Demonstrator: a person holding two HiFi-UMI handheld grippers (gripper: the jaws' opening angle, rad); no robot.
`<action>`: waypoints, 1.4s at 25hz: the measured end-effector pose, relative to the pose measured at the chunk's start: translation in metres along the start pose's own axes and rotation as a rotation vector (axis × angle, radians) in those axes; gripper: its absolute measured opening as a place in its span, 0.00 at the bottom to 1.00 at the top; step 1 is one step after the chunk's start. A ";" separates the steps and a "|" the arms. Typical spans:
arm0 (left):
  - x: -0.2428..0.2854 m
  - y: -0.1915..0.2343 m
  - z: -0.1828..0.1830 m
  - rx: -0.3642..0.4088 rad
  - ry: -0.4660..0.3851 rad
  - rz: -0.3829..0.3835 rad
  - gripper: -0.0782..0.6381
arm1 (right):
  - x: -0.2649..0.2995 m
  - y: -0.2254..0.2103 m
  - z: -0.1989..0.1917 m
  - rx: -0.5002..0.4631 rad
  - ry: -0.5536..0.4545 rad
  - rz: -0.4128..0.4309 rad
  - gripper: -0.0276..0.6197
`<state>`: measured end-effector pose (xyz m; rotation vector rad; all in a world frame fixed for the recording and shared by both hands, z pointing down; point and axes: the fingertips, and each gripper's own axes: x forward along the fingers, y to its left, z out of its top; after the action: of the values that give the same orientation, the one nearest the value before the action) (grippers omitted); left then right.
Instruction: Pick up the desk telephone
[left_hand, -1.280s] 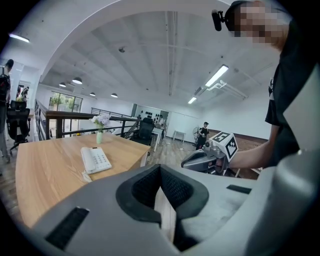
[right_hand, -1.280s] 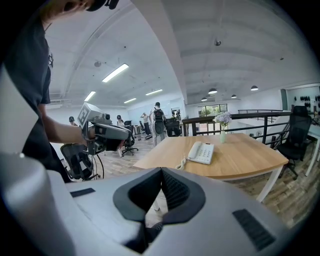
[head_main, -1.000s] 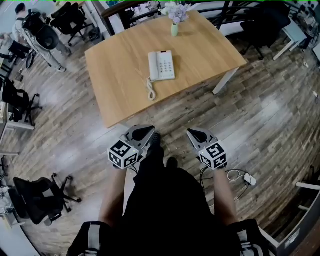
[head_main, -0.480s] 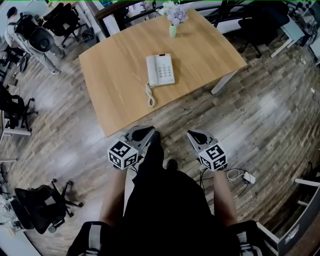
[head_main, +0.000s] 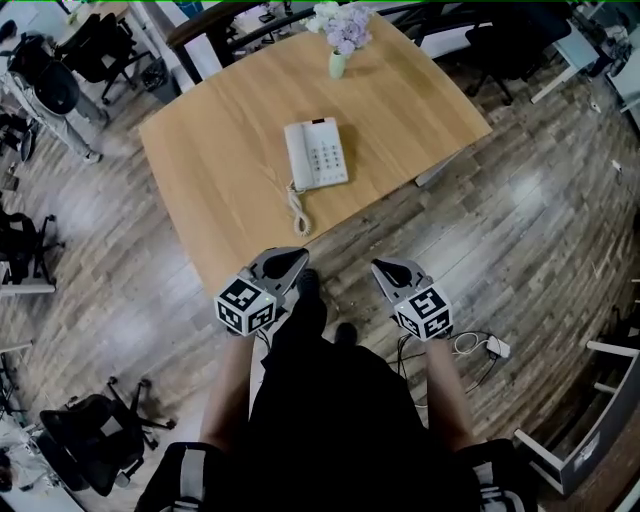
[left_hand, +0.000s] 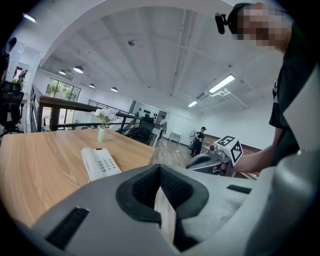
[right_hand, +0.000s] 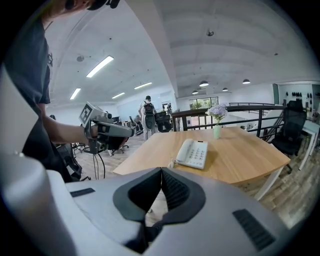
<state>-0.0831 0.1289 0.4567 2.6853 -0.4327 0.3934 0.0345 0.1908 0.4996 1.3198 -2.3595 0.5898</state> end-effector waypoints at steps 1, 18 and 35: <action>0.002 0.006 0.001 -0.005 -0.001 -0.004 0.14 | 0.005 -0.002 0.002 -0.004 0.006 -0.002 0.08; 0.021 0.101 0.043 -0.004 -0.025 -0.061 0.14 | 0.068 -0.045 0.056 -0.016 0.016 -0.094 0.08; 0.035 0.149 0.056 -0.016 0.007 -0.084 0.14 | 0.107 -0.072 0.071 0.004 0.039 -0.129 0.08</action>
<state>-0.0911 -0.0335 0.4677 2.6753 -0.3184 0.3729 0.0357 0.0439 0.5064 1.4361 -2.2233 0.5765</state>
